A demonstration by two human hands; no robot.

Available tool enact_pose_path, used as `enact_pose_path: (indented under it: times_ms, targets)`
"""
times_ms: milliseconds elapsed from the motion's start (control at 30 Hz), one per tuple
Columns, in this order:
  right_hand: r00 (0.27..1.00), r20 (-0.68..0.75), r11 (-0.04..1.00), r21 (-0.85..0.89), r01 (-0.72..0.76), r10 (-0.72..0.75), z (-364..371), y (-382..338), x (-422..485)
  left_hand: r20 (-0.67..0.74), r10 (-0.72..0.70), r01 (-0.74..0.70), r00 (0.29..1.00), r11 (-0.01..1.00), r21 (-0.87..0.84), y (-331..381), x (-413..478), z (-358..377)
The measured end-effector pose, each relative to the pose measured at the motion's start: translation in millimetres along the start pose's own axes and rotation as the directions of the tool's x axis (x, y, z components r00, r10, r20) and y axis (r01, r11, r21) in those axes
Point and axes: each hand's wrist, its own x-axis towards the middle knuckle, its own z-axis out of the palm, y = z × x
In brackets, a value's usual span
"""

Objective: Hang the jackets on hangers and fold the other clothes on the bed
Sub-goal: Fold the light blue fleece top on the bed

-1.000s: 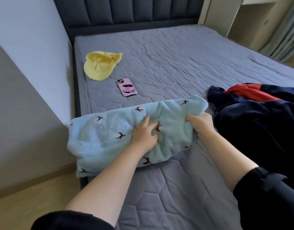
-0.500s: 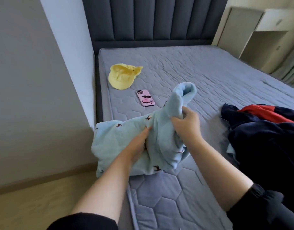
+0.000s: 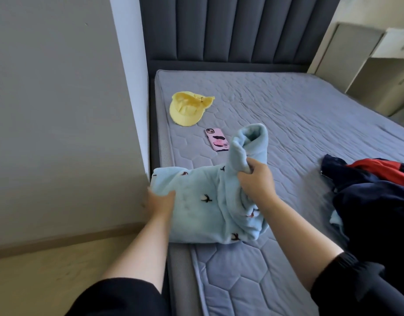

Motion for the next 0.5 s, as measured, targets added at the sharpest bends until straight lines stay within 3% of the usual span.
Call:
enact_pose_path:
  times_ms: [100, 267, 400, 500]
  targets:
    - [1.0, -0.008, 1.0, -0.02, -0.018, 0.018, -0.7, 4.9, 1.6, 0.148, -0.2, 0.223, 0.969, 0.963, -0.154, -17.9, 6.5, -0.5]
    - [0.989, -0.137, 0.998, -0.015, -0.058, 0.055, -6.9, 12.9, 1.9, 0.297, -0.223, 0.265, 0.928, 0.958, -0.109, -5.1, 13.7, -10.2]
    - [0.964, -0.258, 0.998, -0.016, -0.064, 0.057, -30.8, 3.4, 8.0, 0.42, -0.108, 0.21, 0.901, 0.956, -0.206, 30.3, -11.8, -5.1]
    - [0.931, -0.362, 0.994, -0.109, 0.006, -0.045, -62.1, -14.8, 19.8, 0.522, -0.016, 0.23, 0.853, 0.909, -0.347, 44.4, -40.8, 10.7]
